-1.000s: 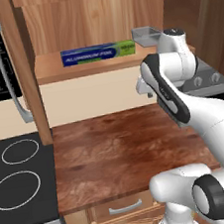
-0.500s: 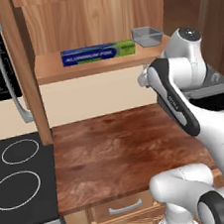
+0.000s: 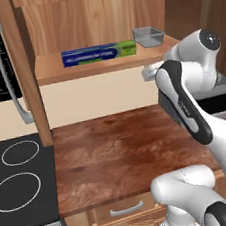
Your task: Retrieve the tupperware and aluminum foil from the cabinet and place them on the dining counter near the plate with lemon wedges to prepare for storing leftovers.
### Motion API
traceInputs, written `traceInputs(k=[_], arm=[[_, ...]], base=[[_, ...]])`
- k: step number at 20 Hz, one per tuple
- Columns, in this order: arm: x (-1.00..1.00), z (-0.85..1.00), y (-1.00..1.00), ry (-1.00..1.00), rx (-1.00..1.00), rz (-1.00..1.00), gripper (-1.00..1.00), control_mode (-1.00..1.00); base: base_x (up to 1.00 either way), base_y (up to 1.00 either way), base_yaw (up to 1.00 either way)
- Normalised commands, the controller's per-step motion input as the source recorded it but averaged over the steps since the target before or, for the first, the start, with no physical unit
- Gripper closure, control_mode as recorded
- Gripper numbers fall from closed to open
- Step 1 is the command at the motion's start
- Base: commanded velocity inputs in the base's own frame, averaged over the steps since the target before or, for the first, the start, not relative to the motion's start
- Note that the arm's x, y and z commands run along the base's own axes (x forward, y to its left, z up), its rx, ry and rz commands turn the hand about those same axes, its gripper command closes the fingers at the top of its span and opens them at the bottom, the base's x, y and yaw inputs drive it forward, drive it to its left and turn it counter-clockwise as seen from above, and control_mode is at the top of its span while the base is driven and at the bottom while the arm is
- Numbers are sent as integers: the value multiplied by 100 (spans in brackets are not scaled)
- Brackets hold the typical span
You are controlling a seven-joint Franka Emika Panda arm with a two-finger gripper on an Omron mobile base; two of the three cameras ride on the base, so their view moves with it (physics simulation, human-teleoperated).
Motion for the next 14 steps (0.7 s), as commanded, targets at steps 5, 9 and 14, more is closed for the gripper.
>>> traceInputs(k=[5,9,14], arm=[[10,46,0,-3,-1,7,-100,-100],[23,44,0,0,-2,4,-100,-100],[26,18,1,0,-5,3,-100,-100]], base=[[0,0,0],[0,0,0],[0,0,0]])
